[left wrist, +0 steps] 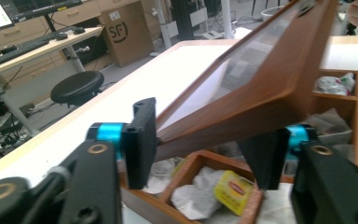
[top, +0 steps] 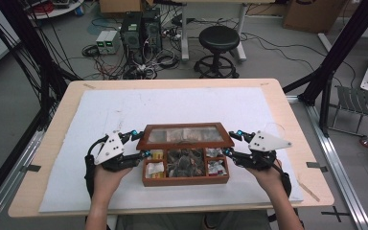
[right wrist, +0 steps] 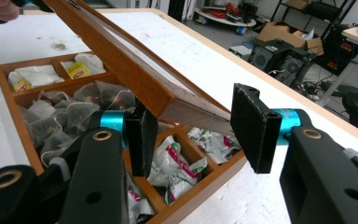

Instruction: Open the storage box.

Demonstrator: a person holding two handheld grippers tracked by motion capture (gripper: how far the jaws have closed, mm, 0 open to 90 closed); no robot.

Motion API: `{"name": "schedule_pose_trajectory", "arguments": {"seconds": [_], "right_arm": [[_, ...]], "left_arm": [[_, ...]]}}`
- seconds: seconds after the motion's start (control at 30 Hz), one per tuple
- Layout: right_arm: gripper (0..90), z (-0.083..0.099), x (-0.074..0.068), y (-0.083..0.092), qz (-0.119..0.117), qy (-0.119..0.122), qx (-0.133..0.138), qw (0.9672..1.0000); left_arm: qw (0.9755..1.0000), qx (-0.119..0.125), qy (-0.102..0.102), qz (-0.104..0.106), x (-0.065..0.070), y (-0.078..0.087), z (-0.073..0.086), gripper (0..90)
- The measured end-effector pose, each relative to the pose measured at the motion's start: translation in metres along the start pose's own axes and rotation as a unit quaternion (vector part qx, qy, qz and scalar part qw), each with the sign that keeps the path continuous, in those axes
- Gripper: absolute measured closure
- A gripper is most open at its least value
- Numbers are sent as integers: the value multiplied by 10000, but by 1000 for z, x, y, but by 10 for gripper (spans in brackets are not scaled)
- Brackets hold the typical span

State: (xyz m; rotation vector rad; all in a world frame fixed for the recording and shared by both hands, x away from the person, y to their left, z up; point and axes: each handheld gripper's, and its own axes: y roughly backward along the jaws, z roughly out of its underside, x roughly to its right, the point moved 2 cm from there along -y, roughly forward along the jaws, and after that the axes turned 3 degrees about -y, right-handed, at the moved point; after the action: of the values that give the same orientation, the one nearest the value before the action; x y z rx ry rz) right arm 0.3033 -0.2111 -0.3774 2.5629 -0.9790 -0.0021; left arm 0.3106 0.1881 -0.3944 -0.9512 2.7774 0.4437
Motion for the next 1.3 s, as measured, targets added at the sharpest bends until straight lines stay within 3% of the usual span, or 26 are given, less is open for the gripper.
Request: {"name": "schedule_pose_trajectory", "arguments": {"seconds": [0.13, 0.37, 0.43, 0.6, 0.7, 0.77, 0.93, 1.13, 1.3], "right_arm": [[525, -4, 3, -1, -4, -43, 22, 10000], [519, -12, 9, -5, 75, -130, 127, 9998], [519, -15, 12, -8, 140, -134, 166, 9997], [519, -19, 21, -17, 170, -271, 152, 9994], [519, -20, 24, -21, 183, -287, 117, 9994], [519, -20, 29, -27, 243, -319, 90, 9992], [515, -19, 34, -36, 330, -320, 29, 9989], [508, -19, 40, -53, 428, -232, -109, 9988], [503, -22, 45, -60, 590, -202, -23, 9981]], "left_arm": [[9999, -93, -77, 18, -9, -9, 2, 546], [9998, -57, 3, 174, -25, -15, -1, 581], [9998, -74, 14, 157, -27, -16, -1, 590], [9995, -144, 263, 115, -42, -27, 7, 598], [9995, -162, 282, 53, -44, -31, 10, 608], [9993, -196, 304, -115, -48, -37, 14, 618], [9989, -303, 302, -197, -54, -47, 24, 637], [9988, -254, 354, -208, -60, -55, 33, 651], [9989, -127, 376, -232, -65, -58, 37, 674]]}}
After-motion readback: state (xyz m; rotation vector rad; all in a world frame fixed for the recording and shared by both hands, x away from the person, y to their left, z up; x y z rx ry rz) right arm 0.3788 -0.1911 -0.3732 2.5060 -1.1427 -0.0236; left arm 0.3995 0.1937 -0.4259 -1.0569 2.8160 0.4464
